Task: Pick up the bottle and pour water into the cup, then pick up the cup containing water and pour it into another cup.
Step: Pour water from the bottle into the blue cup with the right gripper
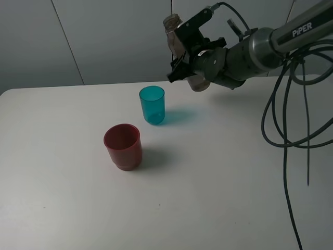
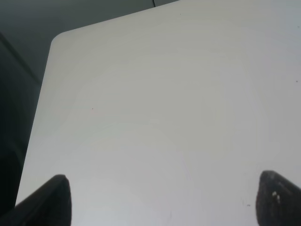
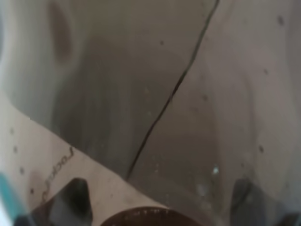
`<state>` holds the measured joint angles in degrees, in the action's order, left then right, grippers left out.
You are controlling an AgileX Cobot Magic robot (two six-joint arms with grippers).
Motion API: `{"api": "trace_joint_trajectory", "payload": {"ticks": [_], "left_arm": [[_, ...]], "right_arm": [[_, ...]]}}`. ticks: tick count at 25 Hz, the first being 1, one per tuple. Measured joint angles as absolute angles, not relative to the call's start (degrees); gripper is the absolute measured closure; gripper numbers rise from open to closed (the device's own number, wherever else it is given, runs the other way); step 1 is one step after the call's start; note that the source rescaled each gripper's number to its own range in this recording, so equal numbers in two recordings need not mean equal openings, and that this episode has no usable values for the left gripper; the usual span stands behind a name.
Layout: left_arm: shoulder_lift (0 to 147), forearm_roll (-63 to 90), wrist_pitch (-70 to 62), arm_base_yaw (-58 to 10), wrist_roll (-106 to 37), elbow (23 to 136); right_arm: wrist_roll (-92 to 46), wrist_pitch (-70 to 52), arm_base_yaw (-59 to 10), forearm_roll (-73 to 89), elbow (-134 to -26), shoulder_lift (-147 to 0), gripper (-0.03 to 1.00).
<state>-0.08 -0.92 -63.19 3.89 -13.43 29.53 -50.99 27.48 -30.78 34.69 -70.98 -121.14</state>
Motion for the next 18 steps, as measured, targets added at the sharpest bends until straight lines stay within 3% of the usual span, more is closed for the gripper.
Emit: {"api": "trace_joint_trajectory", "payload": {"ticks": [12,18], "left_arm": [[-0.1,-0.9,-63.2,3.9,-13.4,29.5],[-0.1,-0.9,-63.2,3.9,-13.4,29.5]], "right_arm": [[-74.7,31.8,-31.8,37.0,-71.1,-121.9,0.95],[-78.7,33.8,-31.8,37.4,-71.1,-124.2,0.95]]}}
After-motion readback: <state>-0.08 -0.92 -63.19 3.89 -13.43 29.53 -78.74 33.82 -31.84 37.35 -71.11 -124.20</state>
